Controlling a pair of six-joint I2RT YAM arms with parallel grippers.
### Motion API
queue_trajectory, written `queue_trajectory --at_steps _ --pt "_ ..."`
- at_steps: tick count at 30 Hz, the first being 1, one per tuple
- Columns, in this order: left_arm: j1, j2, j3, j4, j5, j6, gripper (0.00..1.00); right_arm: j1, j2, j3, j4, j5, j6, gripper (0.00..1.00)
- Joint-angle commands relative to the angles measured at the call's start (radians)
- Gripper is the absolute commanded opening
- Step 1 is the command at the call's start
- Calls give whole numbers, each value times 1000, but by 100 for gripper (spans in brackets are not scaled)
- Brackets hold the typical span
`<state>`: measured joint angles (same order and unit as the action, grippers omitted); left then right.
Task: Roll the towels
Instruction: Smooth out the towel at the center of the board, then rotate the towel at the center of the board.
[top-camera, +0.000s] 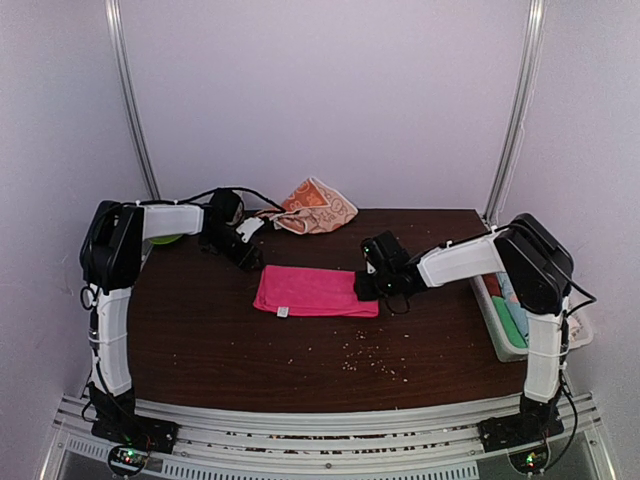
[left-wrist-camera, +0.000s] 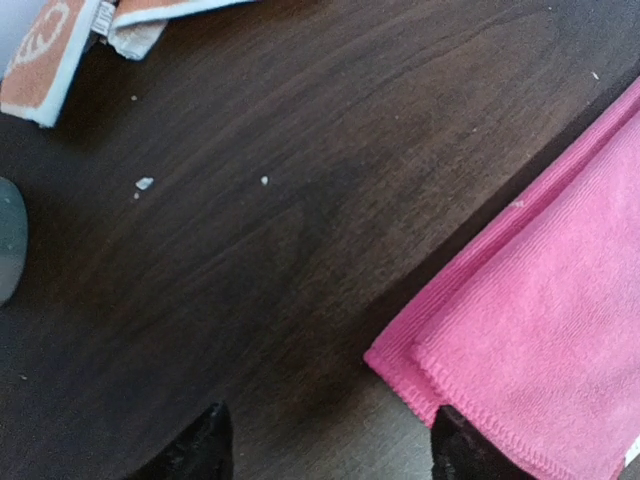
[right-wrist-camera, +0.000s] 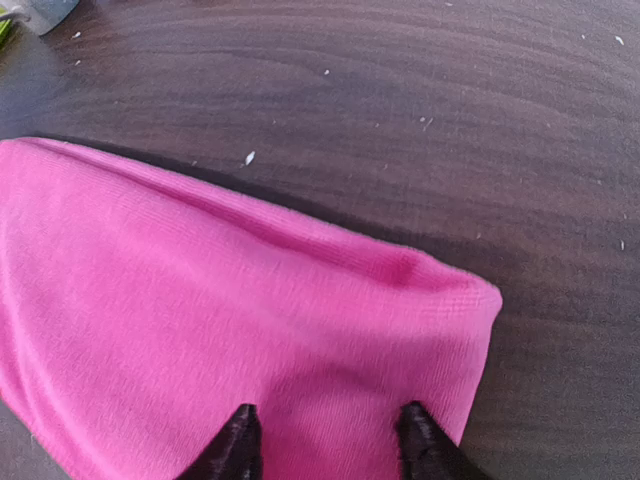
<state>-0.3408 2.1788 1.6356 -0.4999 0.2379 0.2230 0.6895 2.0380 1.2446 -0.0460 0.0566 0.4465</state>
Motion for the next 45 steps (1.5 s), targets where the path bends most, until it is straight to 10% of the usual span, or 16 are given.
queue_trajectory --at_steps 1,6,12,17,25,39,45 --pt "1 -135 -13 36 -39 50 77 4 -127 -22 -71 -38 -26 57" --pt "-63 -282 -153 84 -77 167 97 3 -216 -2 -108 17 -71 79" --pt "-219 -388 -378 230 -185 294 97 6 -183 51 -191 151 -124 88" --pt "-274 -342 -403 255 -192 312 73 29 -191 -53 -136 145 -111 81" --pt "-292 -259 -412 245 -219 316 48 89 -174 -157 -108 162 -90 37" --pt "-293 -196 -405 162 -316 359 25 150 -119 -129 -251 245 -99 35" --pt "-283 -189 -414 211 -390 388 31 146 -210 -137 -249 218 -112 61"
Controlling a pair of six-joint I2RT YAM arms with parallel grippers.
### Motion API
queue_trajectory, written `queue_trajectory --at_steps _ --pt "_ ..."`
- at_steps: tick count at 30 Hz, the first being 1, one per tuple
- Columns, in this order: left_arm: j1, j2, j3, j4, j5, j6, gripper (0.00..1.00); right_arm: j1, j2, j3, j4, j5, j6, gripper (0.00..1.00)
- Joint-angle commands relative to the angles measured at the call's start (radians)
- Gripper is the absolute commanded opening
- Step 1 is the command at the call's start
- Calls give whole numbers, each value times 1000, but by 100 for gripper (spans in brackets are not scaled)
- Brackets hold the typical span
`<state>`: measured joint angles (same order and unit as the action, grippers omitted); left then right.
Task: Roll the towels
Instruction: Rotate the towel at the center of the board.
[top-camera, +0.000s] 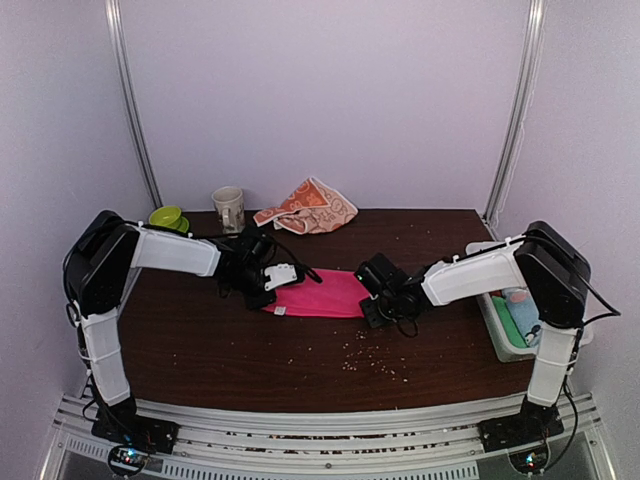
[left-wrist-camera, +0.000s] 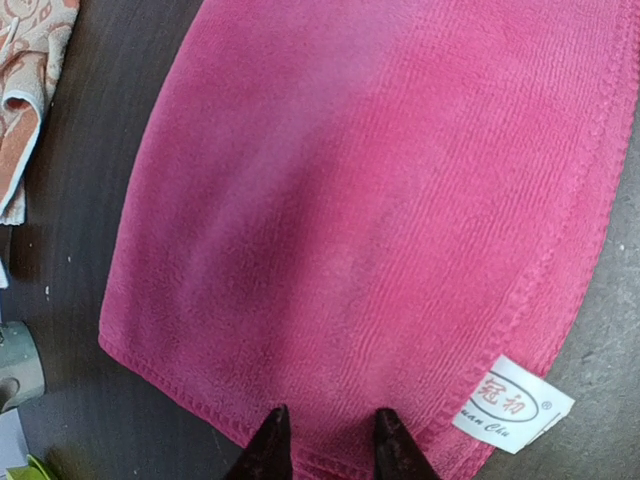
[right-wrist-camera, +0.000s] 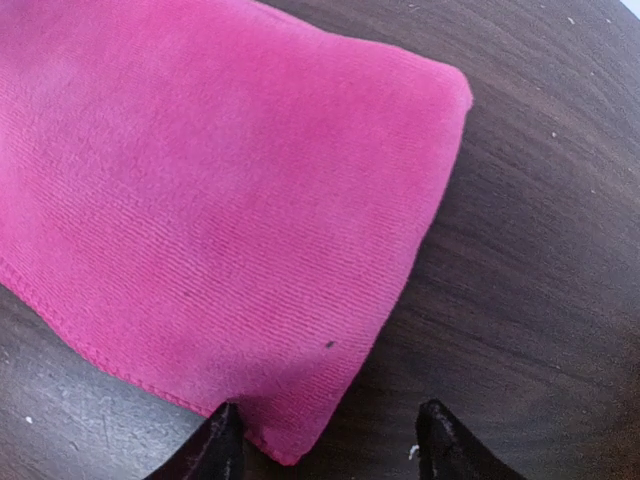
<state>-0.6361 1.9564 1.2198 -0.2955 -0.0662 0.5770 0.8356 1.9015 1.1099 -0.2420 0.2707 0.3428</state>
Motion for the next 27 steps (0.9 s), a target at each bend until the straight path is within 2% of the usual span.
queue_trajectory --at_steps 1,6,8,10,16,22,27 --pt "20 35 8 16 -98 34 34 -6 -95 1 -51 4 -11 65" --pt "67 35 49 18 -109 45 61 -51 -133 76 -93 63 -46 80" --pt "82 37 54 16 -114 54 68 -65 -116 127 -121 97 -58 85" --pt "92 42 56 13 -129 59 73 -72 -95 167 -123 124 -72 99" --pt "124 66 48 79 -207 70 95 -109 48 314 -110 189 -87 100" --pt "190 113 117 210 -332 37 98 -119 256 528 -165 257 -106 100" --pt "219 20 125 223 -209 0 98 -129 372 645 -203 271 -124 100"
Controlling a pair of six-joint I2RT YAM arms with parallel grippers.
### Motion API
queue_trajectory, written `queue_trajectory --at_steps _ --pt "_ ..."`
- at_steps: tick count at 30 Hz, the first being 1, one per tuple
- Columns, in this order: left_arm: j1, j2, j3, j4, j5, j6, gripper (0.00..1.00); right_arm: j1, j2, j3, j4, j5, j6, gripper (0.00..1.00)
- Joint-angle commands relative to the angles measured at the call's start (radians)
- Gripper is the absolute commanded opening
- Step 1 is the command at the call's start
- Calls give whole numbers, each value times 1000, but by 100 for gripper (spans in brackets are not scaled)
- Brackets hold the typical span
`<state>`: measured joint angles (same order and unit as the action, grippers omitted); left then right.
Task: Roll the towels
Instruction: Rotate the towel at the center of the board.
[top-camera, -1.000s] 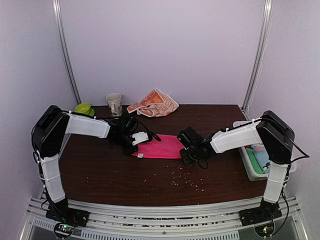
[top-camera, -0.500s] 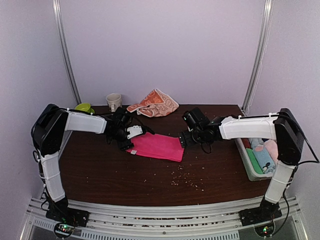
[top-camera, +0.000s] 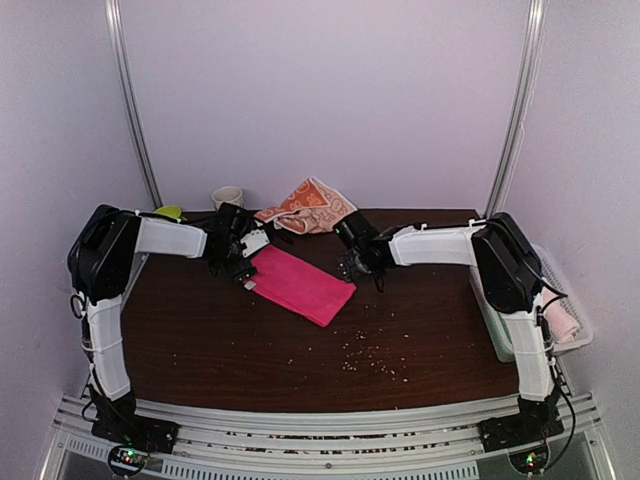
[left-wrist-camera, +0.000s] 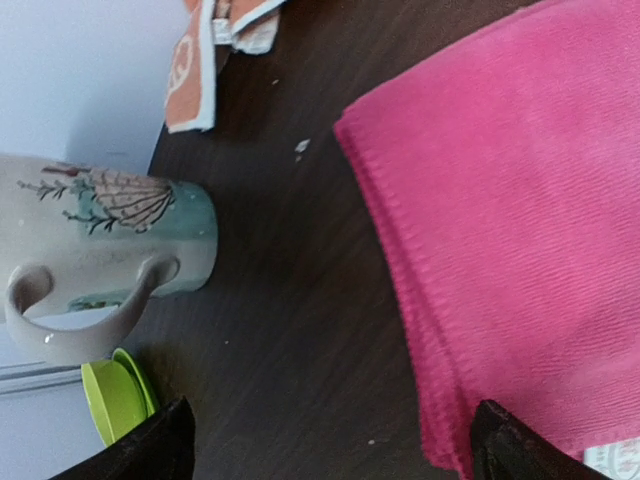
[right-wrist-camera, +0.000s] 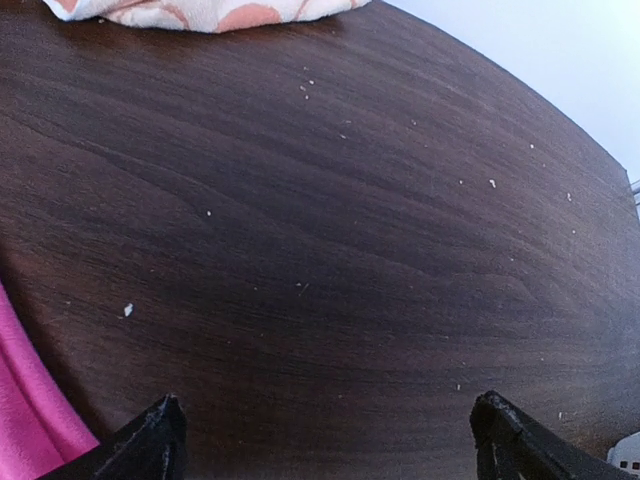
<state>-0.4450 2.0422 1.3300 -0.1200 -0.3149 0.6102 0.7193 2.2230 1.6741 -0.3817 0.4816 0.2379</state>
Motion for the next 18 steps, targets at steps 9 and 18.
queue_trajectory --at_steps 9,18 --pt "50 -181 -23 -26 110 -79 98 7 25 -26 -33 -114 -99 100" --pt "97 -150 -77 -50 16 -109 96 105 -157 -322 66 -354 -165 100"
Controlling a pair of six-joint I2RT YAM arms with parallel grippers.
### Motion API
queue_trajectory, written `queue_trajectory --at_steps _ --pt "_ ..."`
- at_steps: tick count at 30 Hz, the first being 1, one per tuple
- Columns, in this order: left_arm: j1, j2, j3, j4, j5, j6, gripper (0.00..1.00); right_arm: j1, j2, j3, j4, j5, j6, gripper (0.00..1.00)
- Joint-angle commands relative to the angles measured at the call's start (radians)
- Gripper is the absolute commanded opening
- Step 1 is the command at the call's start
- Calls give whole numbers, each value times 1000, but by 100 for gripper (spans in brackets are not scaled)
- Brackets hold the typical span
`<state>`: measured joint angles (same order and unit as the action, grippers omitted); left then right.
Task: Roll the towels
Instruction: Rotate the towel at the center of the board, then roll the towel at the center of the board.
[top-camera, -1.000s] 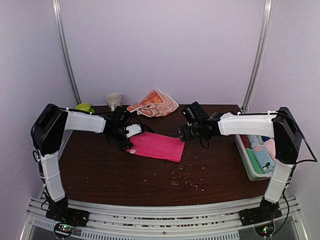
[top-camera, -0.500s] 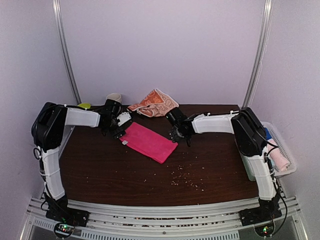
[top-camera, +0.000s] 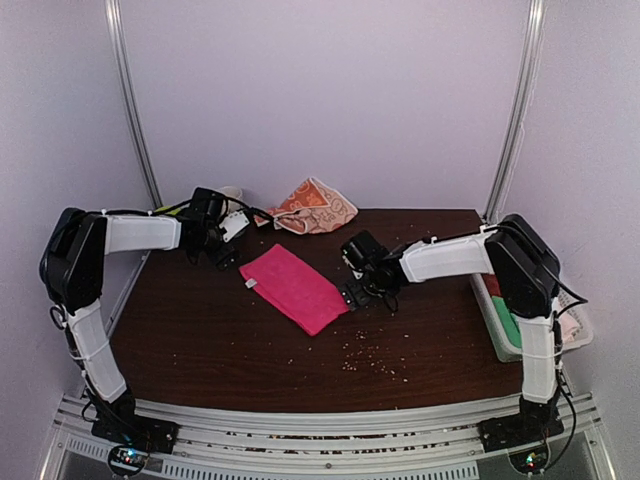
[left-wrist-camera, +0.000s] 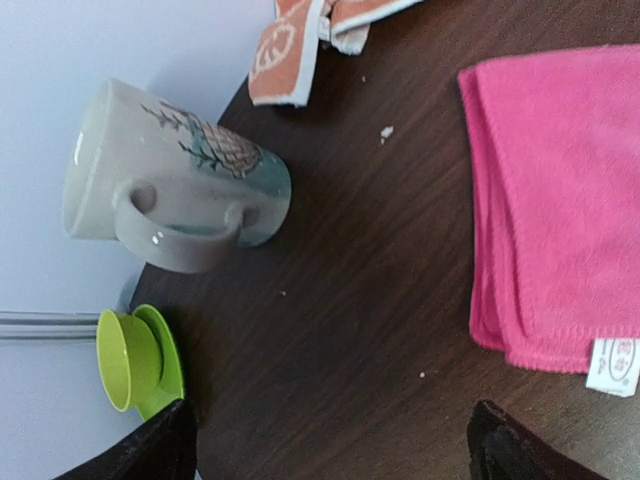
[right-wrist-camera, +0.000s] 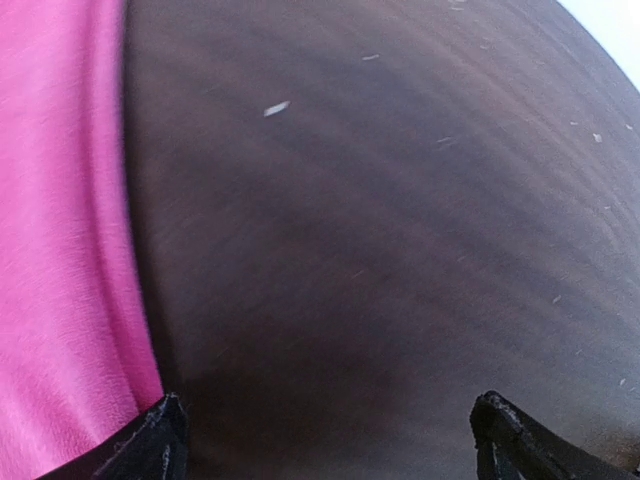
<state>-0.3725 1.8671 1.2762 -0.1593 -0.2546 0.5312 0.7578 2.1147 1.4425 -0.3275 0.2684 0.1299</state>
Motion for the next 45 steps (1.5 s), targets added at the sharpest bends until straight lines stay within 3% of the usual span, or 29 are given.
queue_trajectory --at_steps 1,9,15,23,30,34,36,39,45 --pt "30 32 -22 -11 -50 -33 96 89 -54 -104 18 -152 -68 100" --pt "43 111 2 12 -84 -25 92 217 -111 -173 88 -159 -58 100" --pt "42 208 72 -2 -61 -28 88 214 -263 -276 118 61 -42 100" --pt "-15 271 136 -19 -4 -26 87 162 -388 -337 112 113 -43 100" --pt "-108 309 207 -57 52 -65 87 132 -504 -452 232 38 -108 100" --pt "-103 308 275 -118 79 -123 90 133 -527 -497 285 -61 -201 100" --pt "-73 261 256 -107 93 -141 96 138 -535 -515 313 -111 -254 100" --pt "-20 134 180 -79 145 -137 98 159 -553 -549 390 -183 -342 100" --pt "21 -184 -209 118 364 107 98 230 -526 -616 548 -219 -539 100"
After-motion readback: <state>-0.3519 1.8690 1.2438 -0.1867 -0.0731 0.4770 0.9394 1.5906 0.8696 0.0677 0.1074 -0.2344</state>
